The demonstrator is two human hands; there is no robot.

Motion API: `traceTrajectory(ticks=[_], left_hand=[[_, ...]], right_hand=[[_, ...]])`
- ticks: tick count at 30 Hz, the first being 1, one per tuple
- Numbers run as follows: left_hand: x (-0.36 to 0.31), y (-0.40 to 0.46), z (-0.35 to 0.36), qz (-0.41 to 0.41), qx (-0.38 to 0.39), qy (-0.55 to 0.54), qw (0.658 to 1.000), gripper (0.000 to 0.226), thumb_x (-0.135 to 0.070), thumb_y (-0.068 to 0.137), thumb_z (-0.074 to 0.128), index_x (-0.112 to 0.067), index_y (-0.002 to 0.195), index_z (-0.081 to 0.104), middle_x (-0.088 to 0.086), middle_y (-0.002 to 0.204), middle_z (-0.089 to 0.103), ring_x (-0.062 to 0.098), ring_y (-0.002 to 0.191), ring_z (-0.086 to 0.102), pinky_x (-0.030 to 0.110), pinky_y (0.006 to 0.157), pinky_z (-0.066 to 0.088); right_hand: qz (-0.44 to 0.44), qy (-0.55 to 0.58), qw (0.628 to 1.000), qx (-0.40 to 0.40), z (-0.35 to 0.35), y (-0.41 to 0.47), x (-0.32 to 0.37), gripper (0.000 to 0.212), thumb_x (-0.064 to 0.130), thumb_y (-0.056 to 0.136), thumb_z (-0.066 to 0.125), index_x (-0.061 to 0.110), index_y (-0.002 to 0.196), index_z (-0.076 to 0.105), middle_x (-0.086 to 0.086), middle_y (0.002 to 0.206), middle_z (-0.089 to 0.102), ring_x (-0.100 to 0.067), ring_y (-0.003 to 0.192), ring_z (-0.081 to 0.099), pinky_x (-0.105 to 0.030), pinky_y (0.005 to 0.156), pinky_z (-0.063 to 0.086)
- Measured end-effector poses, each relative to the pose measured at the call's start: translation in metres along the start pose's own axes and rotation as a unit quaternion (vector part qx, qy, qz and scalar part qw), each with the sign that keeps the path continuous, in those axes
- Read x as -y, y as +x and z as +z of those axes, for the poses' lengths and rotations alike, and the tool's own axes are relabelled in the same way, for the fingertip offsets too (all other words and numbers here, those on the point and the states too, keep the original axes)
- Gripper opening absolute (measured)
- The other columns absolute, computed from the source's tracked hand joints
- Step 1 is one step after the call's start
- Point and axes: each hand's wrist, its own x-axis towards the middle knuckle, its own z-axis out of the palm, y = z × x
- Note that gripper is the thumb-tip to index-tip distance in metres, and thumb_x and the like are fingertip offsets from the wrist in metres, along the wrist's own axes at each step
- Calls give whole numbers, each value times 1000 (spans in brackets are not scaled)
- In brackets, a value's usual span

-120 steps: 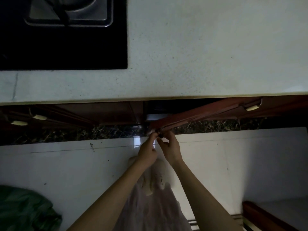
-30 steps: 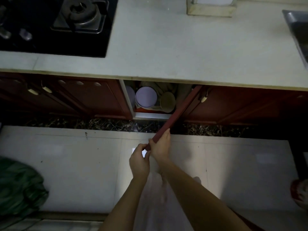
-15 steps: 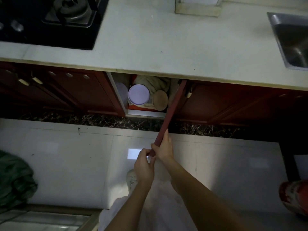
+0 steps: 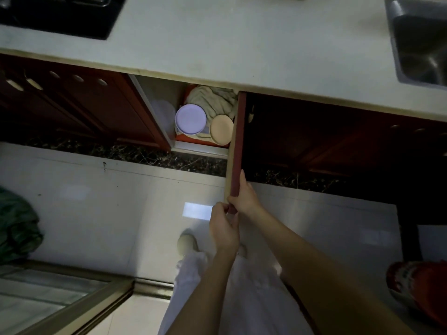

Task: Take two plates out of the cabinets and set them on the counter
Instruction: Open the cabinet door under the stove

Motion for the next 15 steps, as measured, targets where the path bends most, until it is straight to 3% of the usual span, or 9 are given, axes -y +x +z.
traceTrajectory(ticks=[2, 8, 11, 15], left_hand=[[-5, -3, 10, 1, 8, 5, 1000, 13, -18, 80, 61, -22, 85, 49, -11, 80, 55, 0, 71, 52, 8, 60, 37], [-20, -9, 32, -27, 25, 7, 999, 14, -21, 79, 61, -21, 87, 49, -6, 86, 59, 10, 75, 52, 21, 64, 37], [-30, -13, 44, -54, 59, -19, 997, 23, -16, 79, 60, -18, 100, 52, -8, 93, 59, 8, 80, 53, 13, 63, 36], [-41, -17, 46, -64, 63, -52, 995, 34, -7, 81, 57, -10, 115, 55, 3, 108, 63, 5, 89, 51, -2, 65, 33]], right_hand=[[-4, -14, 1000, 4, -10, 0, -6, 94, 5, 81, 61, 26, 149, 0, -17, 136, 42, -35, 120, 48, -42, 98, 45], [-16, -29, 999, -3, -34, 2, -20, 92, 2, 80, 62, 22, 150, 5, -15, 143, 37, -32, 127, 43, -41, 103, 42], [-29, -23, 999, -11, -44, -2, -30, 87, 4, 84, 61, 21, 150, 8, -13, 145, 36, -29, 127, 44, -39, 103, 43], [-57, -16, 998, -16, -43, -9, -35, 79, 4, 89, 54, 16, 150, 4, -11, 148, 33, -27, 130, 41, -35, 107, 39]])
